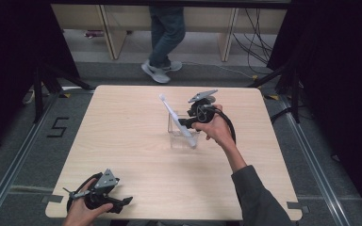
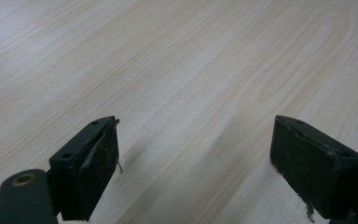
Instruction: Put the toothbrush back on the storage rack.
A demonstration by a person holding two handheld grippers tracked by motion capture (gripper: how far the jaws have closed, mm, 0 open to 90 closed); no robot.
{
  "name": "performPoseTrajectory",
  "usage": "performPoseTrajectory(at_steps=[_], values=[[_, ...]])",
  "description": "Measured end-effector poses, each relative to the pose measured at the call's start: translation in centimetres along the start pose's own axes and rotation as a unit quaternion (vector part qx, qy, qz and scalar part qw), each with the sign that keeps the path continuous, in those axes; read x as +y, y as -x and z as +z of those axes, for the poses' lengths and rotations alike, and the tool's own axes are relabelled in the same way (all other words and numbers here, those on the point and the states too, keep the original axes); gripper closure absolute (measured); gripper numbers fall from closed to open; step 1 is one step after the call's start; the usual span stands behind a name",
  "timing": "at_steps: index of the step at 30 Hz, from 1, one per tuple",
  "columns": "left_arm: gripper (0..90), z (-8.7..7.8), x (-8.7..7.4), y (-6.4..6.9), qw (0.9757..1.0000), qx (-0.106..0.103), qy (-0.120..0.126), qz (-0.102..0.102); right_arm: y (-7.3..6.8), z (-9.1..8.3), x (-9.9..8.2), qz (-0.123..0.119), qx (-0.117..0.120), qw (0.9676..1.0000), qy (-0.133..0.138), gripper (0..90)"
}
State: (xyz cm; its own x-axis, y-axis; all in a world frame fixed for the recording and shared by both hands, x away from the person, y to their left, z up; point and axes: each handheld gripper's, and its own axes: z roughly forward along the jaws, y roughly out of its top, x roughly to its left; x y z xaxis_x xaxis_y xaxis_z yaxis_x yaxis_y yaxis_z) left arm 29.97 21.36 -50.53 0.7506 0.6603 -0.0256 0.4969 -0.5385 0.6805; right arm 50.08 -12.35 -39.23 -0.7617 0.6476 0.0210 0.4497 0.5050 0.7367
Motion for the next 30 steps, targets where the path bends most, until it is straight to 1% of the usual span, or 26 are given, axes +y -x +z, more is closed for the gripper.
performPoseTrajectory(at_steps=[1,2,3,4,5,6,7,8,11,12,13,14,16,19,23,24,26,27,28,30], values=[[15.1,0.0,0.0,0.0,1.0000,0.000,0.000,0.000,0.0,0.0,0.0,0.000,0.000,1.0000,0.000,43.6],[15.1,0.0,0.0,0.0,1.0000,0.000,0.000,0.000,-0.1,0.0,-0.1,0.006,0.002,0.9999,0.011,42.8],[15.1,0.0,0.0,0.0,1.0000,0.000,0.000,0.000,0.0,-0.4,-0.2,0.004,0.005,0.9999,0.012,42.1],[15.1,0.0,0.0,0.0,1.0000,0.000,0.000,0.000,-0.1,-0.7,-0.2,0.008,0.007,0.9999,0.007,41.7],[15.1,0.0,0.0,0.0,1.0000,0.000,0.000,0.000,-0.1,-0.7,-0.2,0.008,0.007,0.9999,0.007,41.7],[15.1,0.0,0.0,0.0,1.0000,0.001,-0.001,0.001,-0.2,-1.0,-0.2,0.008,0.005,0.9998,0.017,41.1],[15.1,0.0,0.0,0.0,1.0000,0.000,-0.001,0.001,-0.1,-1.2,-0.2,0.000,0.004,0.9998,0.018,40.8],[15.1,0.0,0.0,0.0,1.0000,0.000,0.000,0.000,-0.2,-1.2,-0.3,0.003,0.007,0.9997,0.023,40.5],[15.1,0.0,0.0,0.0,1.0000,0.000,0.000,0.000,-0.4,-1.7,-0.4,0.003,0.008,0.9998,0.019,39.9],[15.1,0.0,0.0,0.0,1.0000,0.000,0.000,0.000,-0.3,-1.8,-0.5,-0.005,0.004,0.9996,0.026,39.7],[15.1,0.0,0.0,0.0,1.0000,0.000,0.000,0.000,-0.3,-1.8,-0.5,-0.005,0.004,0.9996,0.026,39.7],[15.1,0.0,0.0,0.0,1.0000,0.001,0.000,0.000,-0.5,-2.1,-0.6,0.004,0.005,0.9997,0.024,39.4],[15.1,0.0,0.0,0.0,1.0000,0.001,0.000,0.000,-0.6,-2.3,-0.6,0.005,0.009,0.9996,0.025,39.3],[15.1,0.0,0.0,0.0,1.0000,0.001,0.000,0.000,-0.6,-2.8,-0.8,-0.001,0.005,0.9995,0.031,38.4],[15.1,0.0,0.0,0.0,1.0000,0.001,0.000,0.000,-0.6,-3.4,-1.3,0.003,0.006,0.9993,0.038,37.1],[15.1,0.0,0.0,0.0,1.0000,0.001,0.000,0.000,-0.6,-3.5,-1.4,0.004,0.001,0.9992,0.039,36.6],[15.1,0.0,0.0,0.0,1.0000,0.001,-0.001,0.000,-0.5,-3.6,-1.4,0.001,0.002,0.9992,0.041,36.5],[15.1,0.0,0.0,0.0,1.0000,0.001,-0.001,0.000,-0.4,-3.9,-1.6,0.002,0.002,0.9993,0.039,36.4],[15.1,0.0,0.0,0.0,1.0000,0.001,-0.001,0.000,-0.5,-4.1,-1.7,0.008,0.002,0.9992,0.038,36.2],[15.1,0.0,0.0,0.0,1.0000,0.001,-0.001,0.000,-0.5,-4.3,-1.8,0.007,0.002,0.9992,0.040,36.1]])
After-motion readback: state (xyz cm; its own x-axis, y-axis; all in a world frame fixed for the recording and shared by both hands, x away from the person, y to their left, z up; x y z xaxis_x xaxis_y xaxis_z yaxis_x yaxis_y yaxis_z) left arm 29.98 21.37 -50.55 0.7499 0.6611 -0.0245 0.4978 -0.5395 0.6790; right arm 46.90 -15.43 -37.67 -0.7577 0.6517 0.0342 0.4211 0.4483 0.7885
